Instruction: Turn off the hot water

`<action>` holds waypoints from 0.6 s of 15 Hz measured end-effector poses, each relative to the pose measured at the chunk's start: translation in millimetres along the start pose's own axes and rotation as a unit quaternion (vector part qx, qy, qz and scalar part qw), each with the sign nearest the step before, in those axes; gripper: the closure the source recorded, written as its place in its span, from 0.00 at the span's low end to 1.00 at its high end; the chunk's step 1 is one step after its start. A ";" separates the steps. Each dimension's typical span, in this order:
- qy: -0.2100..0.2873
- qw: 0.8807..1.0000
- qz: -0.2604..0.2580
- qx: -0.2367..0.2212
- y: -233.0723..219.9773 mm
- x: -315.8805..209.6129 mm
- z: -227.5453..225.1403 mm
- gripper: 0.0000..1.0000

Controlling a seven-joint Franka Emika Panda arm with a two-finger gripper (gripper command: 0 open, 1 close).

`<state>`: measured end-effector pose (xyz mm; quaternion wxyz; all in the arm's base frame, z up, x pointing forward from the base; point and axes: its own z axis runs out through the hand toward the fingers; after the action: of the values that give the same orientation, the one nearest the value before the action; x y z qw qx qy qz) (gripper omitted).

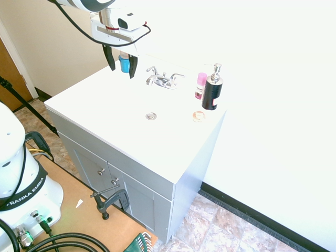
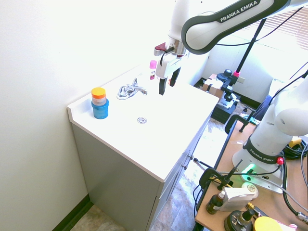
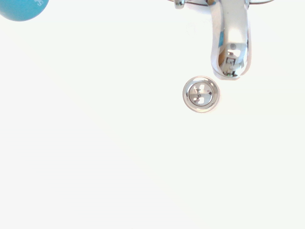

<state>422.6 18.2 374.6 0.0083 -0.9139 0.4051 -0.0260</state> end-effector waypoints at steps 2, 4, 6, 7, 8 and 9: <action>0.004 1.000 0.006 0.001 -1.8 1.2 -0.4 0.00; 0.043 0.998 0.053 0.009 -21.2 8.4 -4.4 0.00; 0.083 0.992 0.097 0.011 -49.6 18.4 2.6 0.00; 0.106 0.988 0.114 0.010 -62.0 26.2 4.6 0.00; 0.131 0.983 0.128 0.011 -71.4 34.9 4.9 0.00; 0.159 0.977 0.141 0.012 -79.1 43.7 4.4 0.00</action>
<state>510.6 38.9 374.8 -0.0417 -0.8317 0.5254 -0.1745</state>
